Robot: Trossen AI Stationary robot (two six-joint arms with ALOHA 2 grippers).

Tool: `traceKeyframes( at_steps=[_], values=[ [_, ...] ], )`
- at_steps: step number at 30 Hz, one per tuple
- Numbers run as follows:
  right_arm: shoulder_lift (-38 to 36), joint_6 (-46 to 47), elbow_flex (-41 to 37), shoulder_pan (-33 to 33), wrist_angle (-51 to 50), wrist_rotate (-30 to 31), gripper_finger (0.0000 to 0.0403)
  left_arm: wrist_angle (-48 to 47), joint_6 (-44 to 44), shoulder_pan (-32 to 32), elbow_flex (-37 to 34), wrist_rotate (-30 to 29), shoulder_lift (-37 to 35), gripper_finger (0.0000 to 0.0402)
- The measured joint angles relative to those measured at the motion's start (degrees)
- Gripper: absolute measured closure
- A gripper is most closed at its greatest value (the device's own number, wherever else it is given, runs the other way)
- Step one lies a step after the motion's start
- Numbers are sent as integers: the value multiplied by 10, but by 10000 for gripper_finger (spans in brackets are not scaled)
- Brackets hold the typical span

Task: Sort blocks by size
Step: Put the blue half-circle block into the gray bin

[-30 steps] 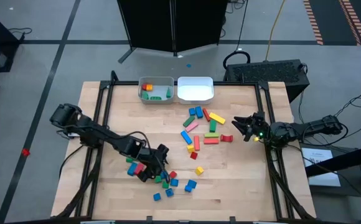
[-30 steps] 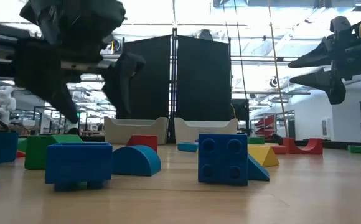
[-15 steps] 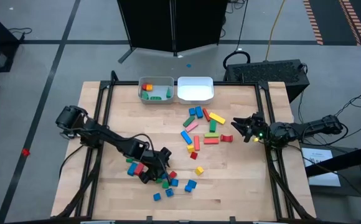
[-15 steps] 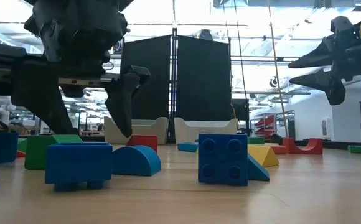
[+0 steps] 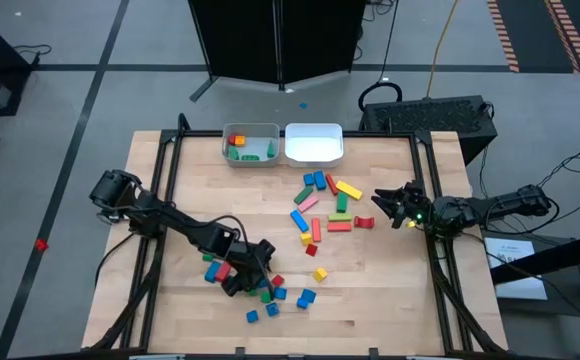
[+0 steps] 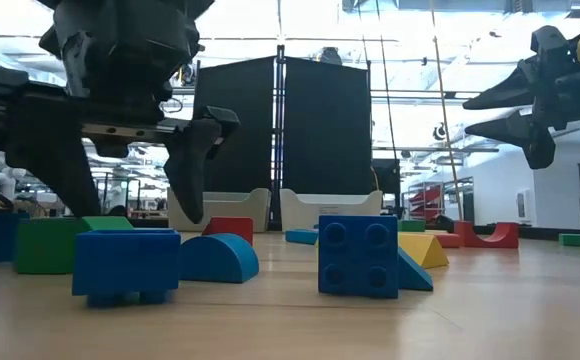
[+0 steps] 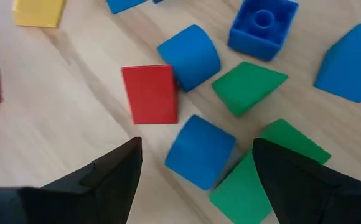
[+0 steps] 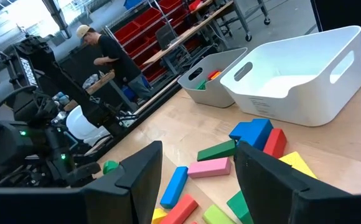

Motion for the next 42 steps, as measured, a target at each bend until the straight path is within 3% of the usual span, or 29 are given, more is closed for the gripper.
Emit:
traceKeyframes(
  at_steps=[7,13,30,42],
  values=[
    [0,-4,0,0,0,0,209,-13,5,-3,1,-22,0,98],
    [0,-5,0,0,0,0,209,-20,64,6,0,-38,0,98],
    [1,-5,0,0,0,0,209,11,106,24,0,6,30,99],
    [4,-4,0,0,1,0,209,65,106,24,1,66,67,207]
  ],
)
